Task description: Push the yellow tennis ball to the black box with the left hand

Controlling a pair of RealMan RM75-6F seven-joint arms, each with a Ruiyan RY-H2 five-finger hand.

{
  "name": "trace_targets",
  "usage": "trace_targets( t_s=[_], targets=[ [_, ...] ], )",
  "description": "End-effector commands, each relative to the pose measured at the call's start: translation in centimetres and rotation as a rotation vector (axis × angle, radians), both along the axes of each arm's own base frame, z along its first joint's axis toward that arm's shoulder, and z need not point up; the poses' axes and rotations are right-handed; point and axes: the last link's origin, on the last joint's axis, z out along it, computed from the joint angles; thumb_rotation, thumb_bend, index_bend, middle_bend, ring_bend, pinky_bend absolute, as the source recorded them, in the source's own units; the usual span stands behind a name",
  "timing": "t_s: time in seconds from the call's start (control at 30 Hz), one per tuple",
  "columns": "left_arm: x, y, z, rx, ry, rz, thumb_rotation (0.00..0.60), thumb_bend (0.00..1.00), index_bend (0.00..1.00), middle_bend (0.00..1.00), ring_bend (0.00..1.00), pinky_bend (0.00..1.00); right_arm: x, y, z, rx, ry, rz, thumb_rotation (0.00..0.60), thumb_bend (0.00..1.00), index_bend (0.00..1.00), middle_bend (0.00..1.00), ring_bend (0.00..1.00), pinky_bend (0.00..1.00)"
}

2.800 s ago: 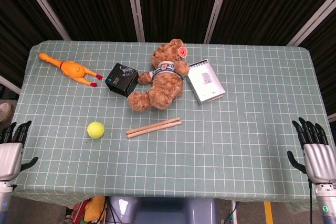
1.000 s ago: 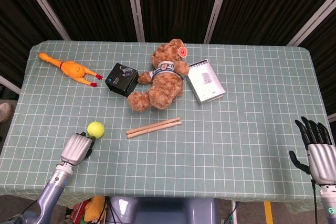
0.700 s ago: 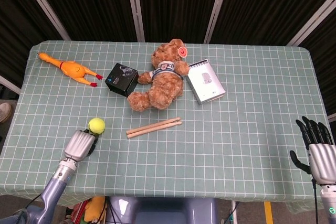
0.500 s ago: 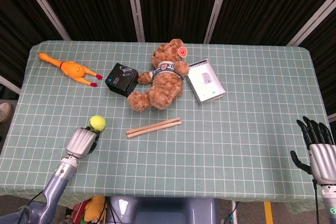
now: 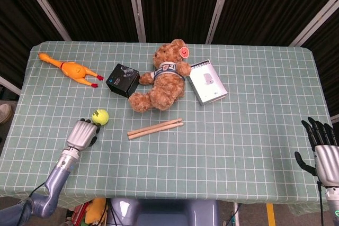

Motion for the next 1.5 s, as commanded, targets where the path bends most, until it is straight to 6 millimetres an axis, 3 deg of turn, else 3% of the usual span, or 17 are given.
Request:
trace_targets(
  t_s=[0.03,0.67,1.27,1.5],
  targets=[
    [0.1,0.7,-0.1,-0.008,0.002,0.001,0.600,0.29,0.52,0.62,0.48,0.48,0.0,0.0,0.0,-0.001,-0.001,0.001,0.600,0.40,0.00,0.00,0.00,0.00],
    [0.5,5.9,-0.3,-0.005,0.027,0.023,0.600,0.29,0.50,0.60,0.47,0.47,-0.2,-0.1,0.2,-0.005,-0.006,-0.006,0.600,0.40,0.00,0.00,0.00,0.00],
    [3.0,9.8,-1.7,-0.007,-0.005,0.009,0.600,0.29,0.47,0.56,0.42,0.46,-0.3,-0.2,0.6,-0.004,-0.014,-0.012,0.600,0.40,0.00,0.00,0.00,0.00],
    [4.1,10.8,-2.4,0.004,-0.030,-0.002,0.600,0.29,0.40,0.48,0.36,0.46,-0.3,-0.2,0.8,-0.006,-0.018,-0.011,0.600,0.40,0.00,0.00,0.00,0.00]
  ],
)
